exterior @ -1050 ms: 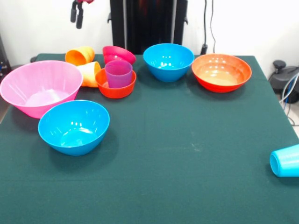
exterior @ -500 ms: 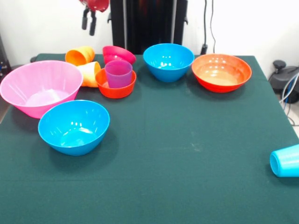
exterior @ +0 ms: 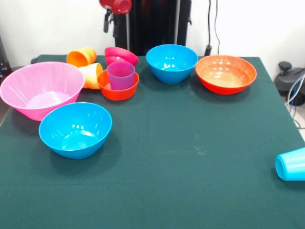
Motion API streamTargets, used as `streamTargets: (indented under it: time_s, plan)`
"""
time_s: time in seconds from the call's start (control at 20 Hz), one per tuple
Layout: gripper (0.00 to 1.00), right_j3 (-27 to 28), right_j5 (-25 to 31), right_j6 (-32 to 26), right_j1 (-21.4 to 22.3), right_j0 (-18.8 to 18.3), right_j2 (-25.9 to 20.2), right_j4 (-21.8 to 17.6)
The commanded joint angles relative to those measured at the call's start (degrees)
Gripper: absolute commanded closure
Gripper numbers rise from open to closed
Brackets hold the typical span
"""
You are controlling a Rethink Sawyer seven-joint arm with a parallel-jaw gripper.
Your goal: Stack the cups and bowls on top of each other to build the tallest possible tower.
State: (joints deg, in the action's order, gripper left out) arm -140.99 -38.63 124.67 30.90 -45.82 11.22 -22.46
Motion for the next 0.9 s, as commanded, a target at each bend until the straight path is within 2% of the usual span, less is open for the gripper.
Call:
streamTargets:
  time_s: [0.05, 0.15, 0.3, 0.55, 0.75, 0.9]
  plan:
    - [0.00, 2.60, -14.05, 13.17, -17.80, 0.25, 2.29, -5.68]
    - [0.00, 4.24, -19.03, 12.66, -22.63, -1.40, 4.21, -7.65]
    - [0.00, 8.97, -24.15, 9.79, -29.94, -6.52, 6.79, -11.32]
    - [0.00, 16.20, -23.61, 5.13, -33.31, -10.68, 7.65, -14.59]
    - [0.00, 22.22, -20.18, 2.53, -33.35, -9.49, 6.56, -19.55]
    - [0.00, 26.40, -23.38, -0.20, -35.89, -6.66, 8.07, -20.67]
